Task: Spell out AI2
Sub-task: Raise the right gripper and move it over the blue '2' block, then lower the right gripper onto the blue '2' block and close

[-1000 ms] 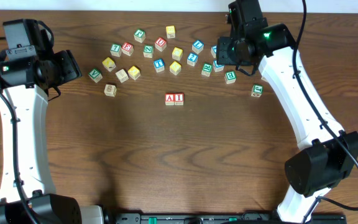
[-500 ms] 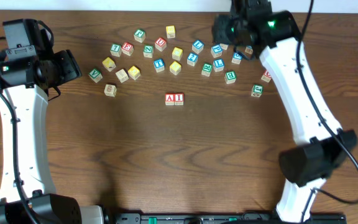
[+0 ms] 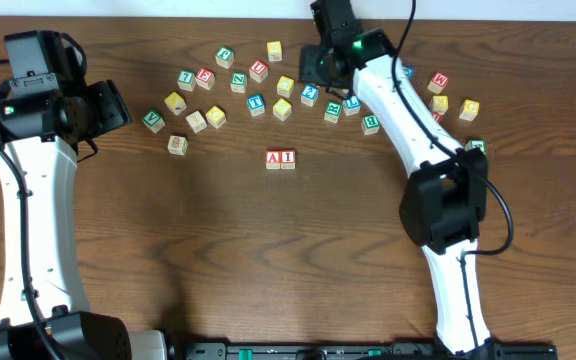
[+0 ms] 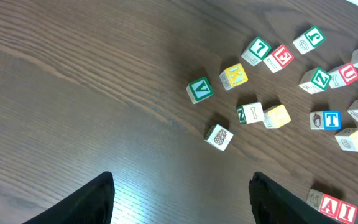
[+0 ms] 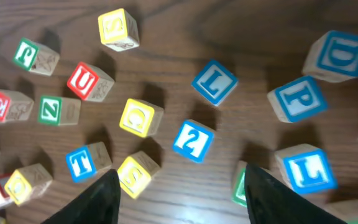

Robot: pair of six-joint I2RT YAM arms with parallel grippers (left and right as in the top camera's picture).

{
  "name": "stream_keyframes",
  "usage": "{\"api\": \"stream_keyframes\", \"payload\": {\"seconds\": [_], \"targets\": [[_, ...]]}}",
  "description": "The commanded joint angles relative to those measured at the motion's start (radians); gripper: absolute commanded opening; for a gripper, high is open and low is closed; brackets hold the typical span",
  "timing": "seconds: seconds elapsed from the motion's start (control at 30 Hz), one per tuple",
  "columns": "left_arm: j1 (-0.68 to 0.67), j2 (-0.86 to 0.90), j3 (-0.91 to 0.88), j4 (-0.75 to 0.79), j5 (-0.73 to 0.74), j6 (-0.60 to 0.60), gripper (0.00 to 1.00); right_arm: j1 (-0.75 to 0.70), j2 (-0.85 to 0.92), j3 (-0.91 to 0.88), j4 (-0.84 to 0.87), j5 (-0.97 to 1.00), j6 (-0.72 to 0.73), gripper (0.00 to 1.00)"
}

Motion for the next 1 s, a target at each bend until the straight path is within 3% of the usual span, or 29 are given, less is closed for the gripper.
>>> {"api": "stream_keyframes", "payload": {"seconds": [0.0, 0.43, 0.97], "targets": [[0.000, 0.003, 0.009, 0.000, -0.008, 0.005, 0.69, 0.003, 0.035, 0.020, 0.029, 0.005, 0.079, 0.62], [0.000, 0.003, 0.009, -0.004, -0.008, 0.005, 0.68, 0.018, 0.118, 0.018, 0.064, 0.069, 0.186, 0.57], [0.000, 0.003, 0.009, -0.004, -0.008, 0.005, 0.69, 0.024, 0.200, 0.014, 0.123, 0.087, 0.193, 0.51]]}}
